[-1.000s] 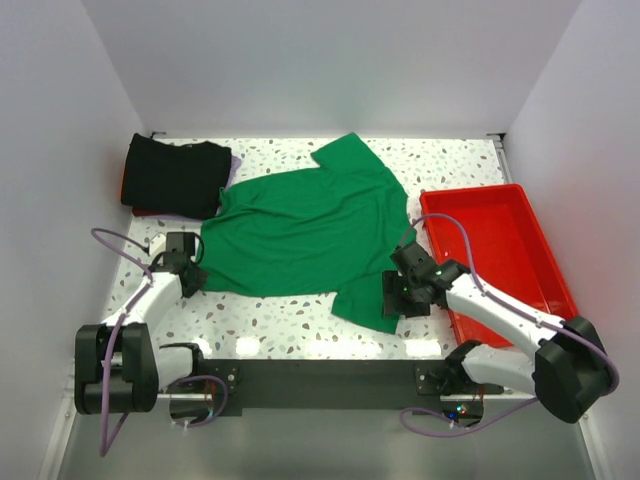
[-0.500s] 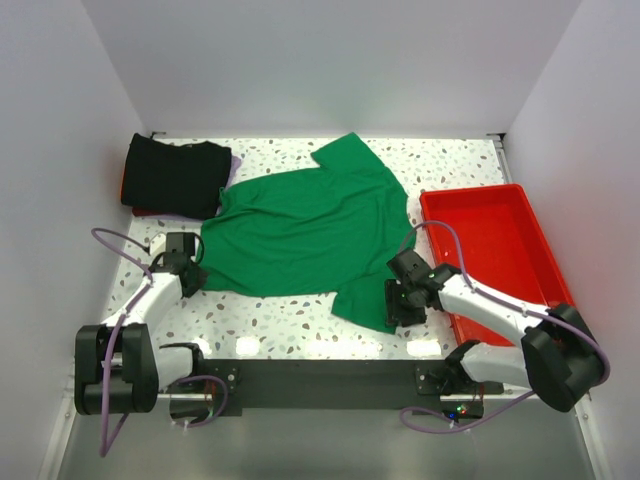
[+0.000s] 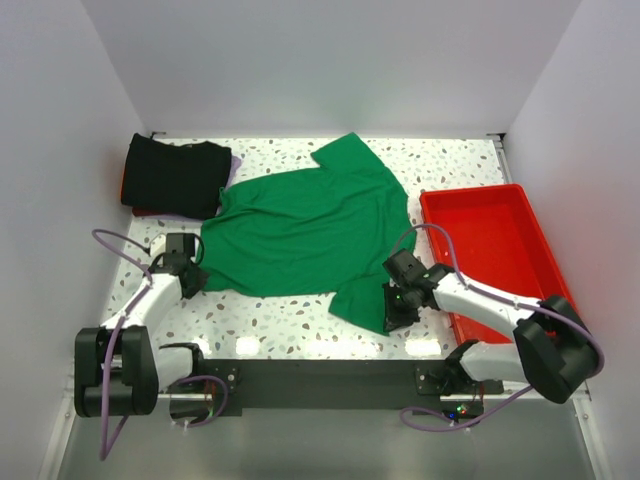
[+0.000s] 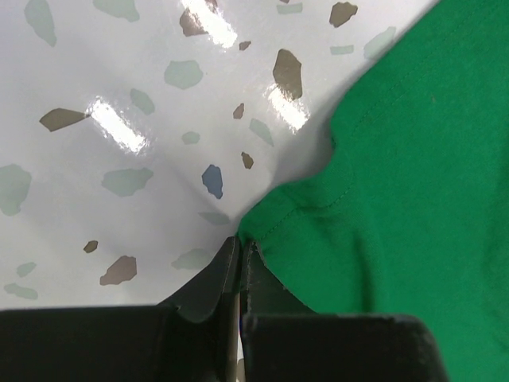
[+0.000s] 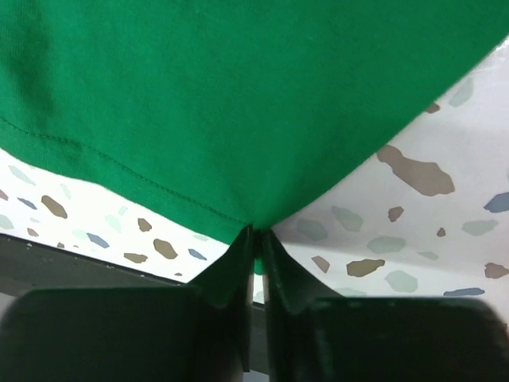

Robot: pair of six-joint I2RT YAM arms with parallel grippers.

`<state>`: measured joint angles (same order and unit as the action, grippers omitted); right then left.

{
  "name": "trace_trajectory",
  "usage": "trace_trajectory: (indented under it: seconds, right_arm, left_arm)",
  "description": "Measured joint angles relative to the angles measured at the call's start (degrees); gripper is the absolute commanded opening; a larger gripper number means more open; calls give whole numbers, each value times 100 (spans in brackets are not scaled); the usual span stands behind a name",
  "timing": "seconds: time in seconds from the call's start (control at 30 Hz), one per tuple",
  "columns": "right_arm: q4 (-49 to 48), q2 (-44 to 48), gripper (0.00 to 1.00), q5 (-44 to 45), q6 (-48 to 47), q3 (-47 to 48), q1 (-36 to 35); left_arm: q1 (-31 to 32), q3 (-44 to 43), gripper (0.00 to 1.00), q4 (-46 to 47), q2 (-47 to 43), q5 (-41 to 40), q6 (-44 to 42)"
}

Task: Fold and stack the t-shirts
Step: Fold the tshirt

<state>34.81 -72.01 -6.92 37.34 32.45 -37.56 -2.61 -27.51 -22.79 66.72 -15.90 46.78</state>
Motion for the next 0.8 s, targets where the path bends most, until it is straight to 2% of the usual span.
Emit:
trace_trajectory:
  seconds: [0.07,0.27,0.47,0.8]
  right_arm:
    - [-13,-66,0,-76,-7,26,-2]
    - [92,-79,0,-155,-66,74,-7]
    - [861,-31,0,-190,-125,184,-50]
    - [1725,444,0,-232,-76,341,-63]
  left_arm:
    - [0,0,0,-129,-66,50,9]
    - [0,-2,0,-778,-518,168,111]
    - [0,-76,0,-1314,-1241,208,417]
    - [0,-358,0,-2026,-1742,315,706]
